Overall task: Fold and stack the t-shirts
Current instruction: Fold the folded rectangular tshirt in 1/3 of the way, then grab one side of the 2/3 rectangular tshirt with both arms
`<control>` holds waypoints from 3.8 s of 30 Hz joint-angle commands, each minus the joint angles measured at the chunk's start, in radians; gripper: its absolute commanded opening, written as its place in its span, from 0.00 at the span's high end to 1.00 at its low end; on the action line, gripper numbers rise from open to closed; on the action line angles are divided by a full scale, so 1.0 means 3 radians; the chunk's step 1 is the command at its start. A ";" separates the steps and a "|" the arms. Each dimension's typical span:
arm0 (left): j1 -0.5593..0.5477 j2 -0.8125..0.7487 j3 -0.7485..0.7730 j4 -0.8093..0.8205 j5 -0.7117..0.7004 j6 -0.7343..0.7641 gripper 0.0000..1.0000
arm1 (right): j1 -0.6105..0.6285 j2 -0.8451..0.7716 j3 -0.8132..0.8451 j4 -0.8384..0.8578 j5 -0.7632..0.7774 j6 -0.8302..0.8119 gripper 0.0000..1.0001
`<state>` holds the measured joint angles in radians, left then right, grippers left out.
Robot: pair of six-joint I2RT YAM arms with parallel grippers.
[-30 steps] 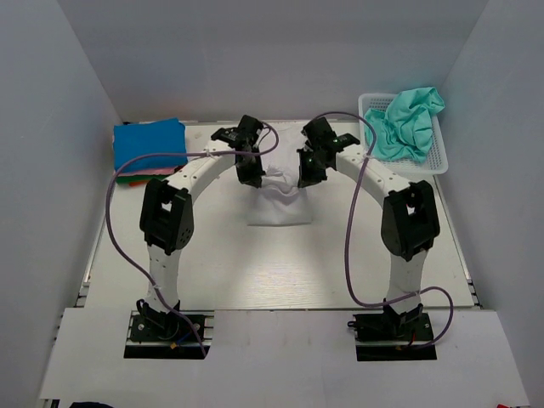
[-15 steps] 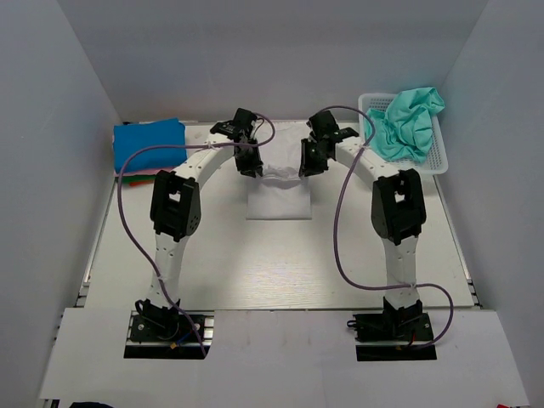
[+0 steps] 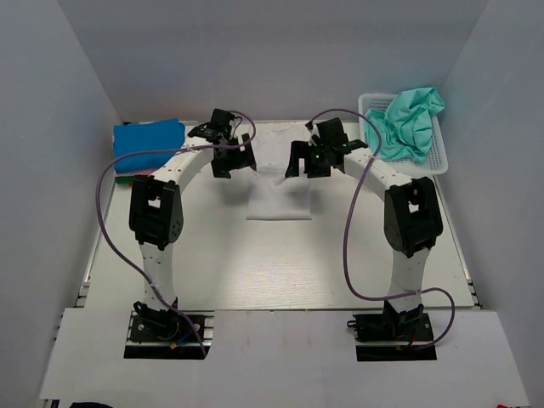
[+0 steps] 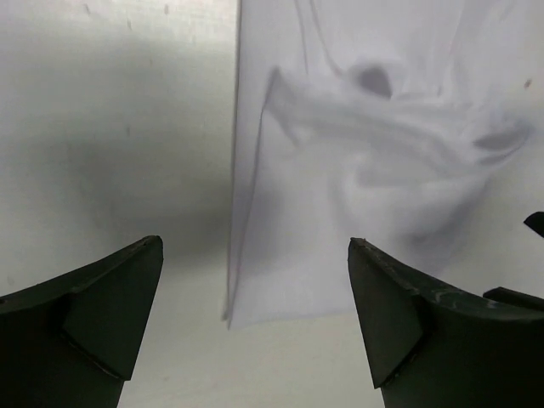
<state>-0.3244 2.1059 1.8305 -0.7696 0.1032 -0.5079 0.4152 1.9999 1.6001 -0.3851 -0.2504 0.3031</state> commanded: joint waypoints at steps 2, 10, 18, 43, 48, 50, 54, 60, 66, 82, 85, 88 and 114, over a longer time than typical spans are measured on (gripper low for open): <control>-0.0104 -0.0433 -0.0532 0.0055 0.0203 0.0097 0.00 | 0.0032 -0.0305 -0.0338 0.0200 -0.0152 -0.0074 0.10; -0.0202 -0.0822 -0.1386 0.0162 0.0541 0.0062 0.00 | 0.0007 -0.0699 -0.1104 -0.0046 -0.0229 0.0043 0.10; -0.0263 -0.0894 -0.1934 0.0504 0.0746 0.0031 0.16 | 0.0022 -0.0653 -0.1355 -0.0144 -0.0545 -0.0090 0.10; -0.0294 -0.0562 -0.1920 0.0878 0.0674 0.0021 1.00 | 0.0012 -0.0219 -0.1254 0.0113 -0.0295 -0.0064 0.67; -0.0294 -0.0485 -0.1807 0.0878 0.0607 0.0021 1.00 | 0.0012 -0.0162 -0.1111 0.0082 -0.0183 -0.0116 0.67; -0.0294 -0.0526 -0.1807 0.0949 0.0607 0.0052 1.00 | 0.0012 -0.0167 -0.1049 0.0046 -0.0086 -0.0161 0.79; -0.0294 -0.0796 -0.1919 0.1087 0.0562 0.0088 1.00 | 0.0012 -0.0249 -0.1033 0.0016 -0.0055 -0.0223 1.00; -0.0325 -0.1165 -0.1990 0.0843 0.0612 0.0169 1.00 | 0.0042 -0.0667 -0.1202 -0.0280 -0.0218 -0.0320 1.00; -0.0432 -0.1625 -0.2302 0.0511 0.0546 0.0093 1.00 | 0.0134 -0.1214 -0.1646 -0.0537 -0.0265 -0.0259 1.00; -0.0585 -0.1053 -0.2098 0.0469 0.0750 0.0190 0.34 | 0.0129 -0.1103 -0.1637 -0.0542 -0.0387 -0.0197 1.00; -0.0621 -0.0986 -0.2134 0.0469 0.0781 0.0190 0.41 | 0.0140 -0.1093 -0.1662 -0.0521 -0.0408 -0.0162 1.00; -0.0657 -0.0848 -0.2129 0.0434 0.0776 0.0190 0.56 | 0.0129 -0.1078 -0.1662 -0.0511 -0.0392 -0.0146 1.00; -0.0688 -0.0714 -0.1807 -0.0006 0.0475 0.0287 1.00 | 0.0119 -0.1169 -0.1673 -0.0613 -0.0423 -0.0126 1.00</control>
<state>-0.5270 1.9495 1.2915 -0.7136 0.2756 -0.4313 0.4538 1.6760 1.0843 -0.5377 -0.3546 0.2787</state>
